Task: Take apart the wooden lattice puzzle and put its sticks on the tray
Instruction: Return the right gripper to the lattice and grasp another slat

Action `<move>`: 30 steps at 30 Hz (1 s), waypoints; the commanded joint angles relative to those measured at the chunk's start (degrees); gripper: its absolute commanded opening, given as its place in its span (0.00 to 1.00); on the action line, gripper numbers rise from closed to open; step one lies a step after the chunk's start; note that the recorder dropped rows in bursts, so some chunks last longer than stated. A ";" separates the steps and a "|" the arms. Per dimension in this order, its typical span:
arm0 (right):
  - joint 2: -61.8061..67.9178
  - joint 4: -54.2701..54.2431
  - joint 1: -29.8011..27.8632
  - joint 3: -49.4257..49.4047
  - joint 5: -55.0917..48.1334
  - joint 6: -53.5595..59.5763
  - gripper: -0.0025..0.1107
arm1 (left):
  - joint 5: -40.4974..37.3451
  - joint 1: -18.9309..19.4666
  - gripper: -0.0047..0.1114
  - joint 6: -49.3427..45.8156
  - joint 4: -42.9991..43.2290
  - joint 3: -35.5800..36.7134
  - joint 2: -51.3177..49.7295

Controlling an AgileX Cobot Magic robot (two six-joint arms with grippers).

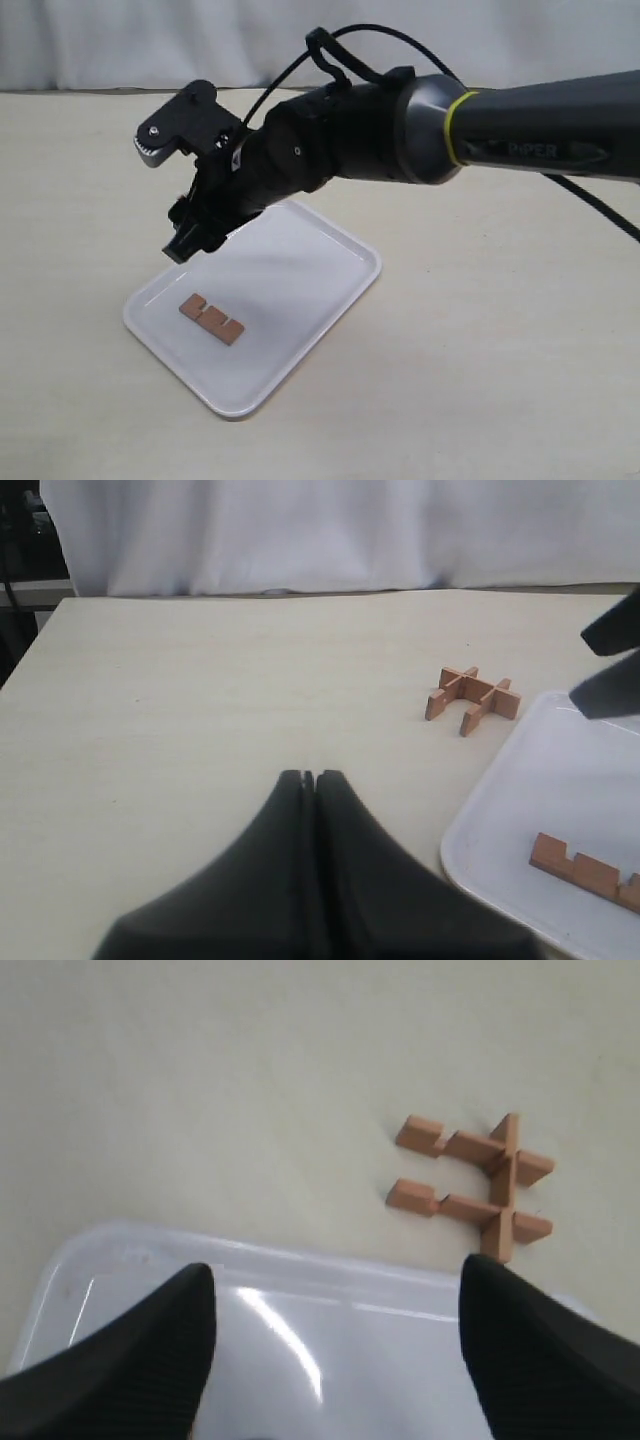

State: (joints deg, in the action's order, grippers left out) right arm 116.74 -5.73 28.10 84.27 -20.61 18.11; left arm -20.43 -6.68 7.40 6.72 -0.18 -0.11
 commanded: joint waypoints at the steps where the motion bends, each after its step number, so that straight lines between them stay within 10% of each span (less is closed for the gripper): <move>1: 3.83 5.73 -1.14 7.03 -3.13 -9.03 0.60 | 0.41 0.01 0.04 0.16 0.16 0.18 0.11; 20: 22.34 7.29 -6.12 28.22 -13.40 -11.85 0.60 | 0.55 0.01 0.04 0.16 0.16 0.18 0.11; 30: 23.56 8.05 -6.12 28.22 -12.11 -12.76 0.38 | 0.55 0.01 0.04 0.16 0.16 0.18 0.11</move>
State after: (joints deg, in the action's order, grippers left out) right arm 139.67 1.49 22.28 112.06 -33.35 5.59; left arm -20.43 -6.68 7.40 6.72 -0.18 -0.11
